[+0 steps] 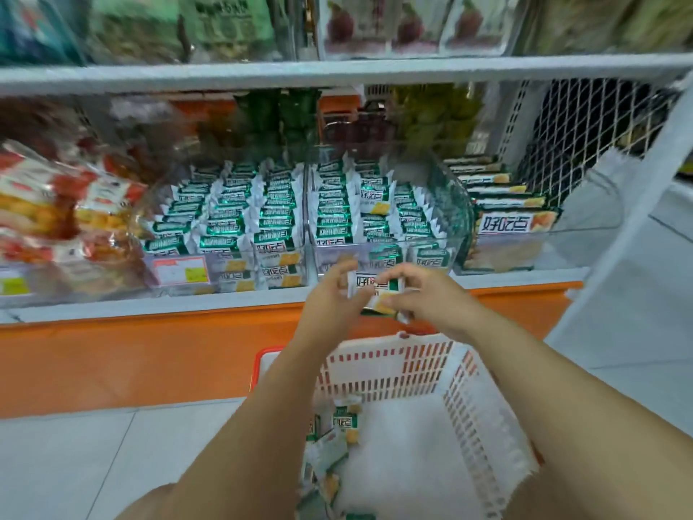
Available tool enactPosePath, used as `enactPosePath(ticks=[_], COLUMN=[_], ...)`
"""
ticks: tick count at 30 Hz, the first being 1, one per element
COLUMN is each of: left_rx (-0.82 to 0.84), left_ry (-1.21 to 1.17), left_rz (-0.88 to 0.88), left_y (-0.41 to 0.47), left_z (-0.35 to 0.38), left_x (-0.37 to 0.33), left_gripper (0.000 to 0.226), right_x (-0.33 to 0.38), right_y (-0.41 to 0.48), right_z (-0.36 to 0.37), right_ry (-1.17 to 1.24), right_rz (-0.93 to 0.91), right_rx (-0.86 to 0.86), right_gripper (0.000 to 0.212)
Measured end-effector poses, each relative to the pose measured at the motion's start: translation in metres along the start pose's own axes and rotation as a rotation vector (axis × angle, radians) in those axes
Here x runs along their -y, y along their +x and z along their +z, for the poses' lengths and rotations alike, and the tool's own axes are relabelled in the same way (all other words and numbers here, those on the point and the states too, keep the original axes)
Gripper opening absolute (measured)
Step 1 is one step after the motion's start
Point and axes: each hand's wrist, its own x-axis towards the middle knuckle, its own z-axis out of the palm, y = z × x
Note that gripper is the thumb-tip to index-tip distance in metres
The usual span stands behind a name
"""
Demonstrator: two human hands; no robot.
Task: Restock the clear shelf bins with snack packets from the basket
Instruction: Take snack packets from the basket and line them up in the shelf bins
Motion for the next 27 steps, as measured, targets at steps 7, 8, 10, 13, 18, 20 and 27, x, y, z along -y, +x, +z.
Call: enactPosePath(ticks=[7,8,10,13,18,20,27], left_rx=[-0.212,-0.239,-0.248,-0.227,-0.276,-0.315,-0.439], left_ry=[0.124,0.209,0.338,0.474,0.539,0.534,0.515], left_rz=[0.208,0.231,0.247,0.254,0.354,0.404,0.454], left_y=[0.037,0.044,0.059,0.075,0.085,0.085,0.091], left_z=[-0.035,-0.039,-0.045,-0.05,-0.049,-0.046,-0.034], left_x=[-0.031,-0.029,-0.022,-0.013,0.001,0.01,0.025], left_gripper=[0.038,0.037,0.037,0.037,0.034,0.029,0.02], right_x=[0.041,0.043,0.044,0.042,0.031,0.027,0.018], right_y=[0.03,0.04,0.059,0.09,0.142,0.155,0.185], right_z=[-0.045,-0.049,-0.055,-0.058,-0.051,-0.046,-0.039], right_ry=[-0.087,-0.109,-0.147,-0.177,-0.249,-0.252,-0.491], right_rz=[-0.181,-0.187,-0.203,-0.213,-0.195,-0.182,-0.136], right_rx=[-0.242,-0.273,-0.326,-0.366,-0.357,-0.333,-0.371], right_gripper=[0.024,0.022,0.02,0.018,0.022,0.02,0.021])
